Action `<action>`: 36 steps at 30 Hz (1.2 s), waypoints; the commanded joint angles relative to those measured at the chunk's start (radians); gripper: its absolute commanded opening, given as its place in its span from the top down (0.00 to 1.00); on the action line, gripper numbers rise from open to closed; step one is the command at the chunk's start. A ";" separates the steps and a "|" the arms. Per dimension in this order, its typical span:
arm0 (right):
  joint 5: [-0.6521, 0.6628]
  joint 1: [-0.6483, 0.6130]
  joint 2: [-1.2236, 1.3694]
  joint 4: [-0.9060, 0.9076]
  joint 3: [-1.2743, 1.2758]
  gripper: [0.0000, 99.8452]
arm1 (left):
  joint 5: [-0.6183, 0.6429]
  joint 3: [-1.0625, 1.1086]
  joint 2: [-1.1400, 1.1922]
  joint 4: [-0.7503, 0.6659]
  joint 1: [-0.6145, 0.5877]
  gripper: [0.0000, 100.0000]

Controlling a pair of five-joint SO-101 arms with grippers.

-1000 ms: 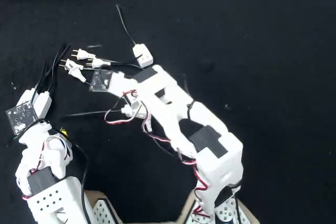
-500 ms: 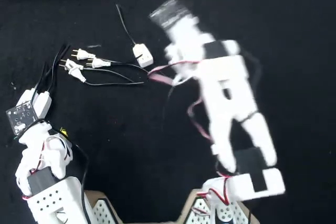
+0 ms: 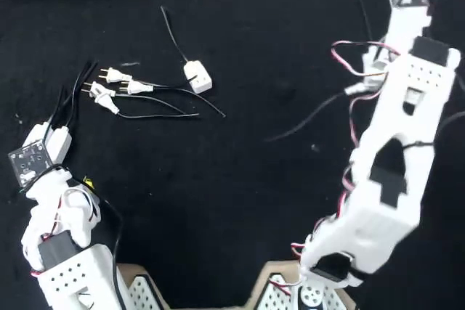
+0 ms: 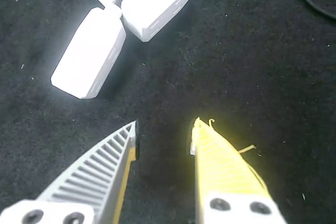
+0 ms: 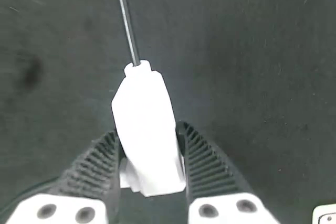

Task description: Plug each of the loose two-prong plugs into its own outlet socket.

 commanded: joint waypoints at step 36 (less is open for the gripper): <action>-0.046 0.086 0.693 0.413 -1.187 0.76 | 0.003 -0.048 -0.008 -0.014 0.008 0.82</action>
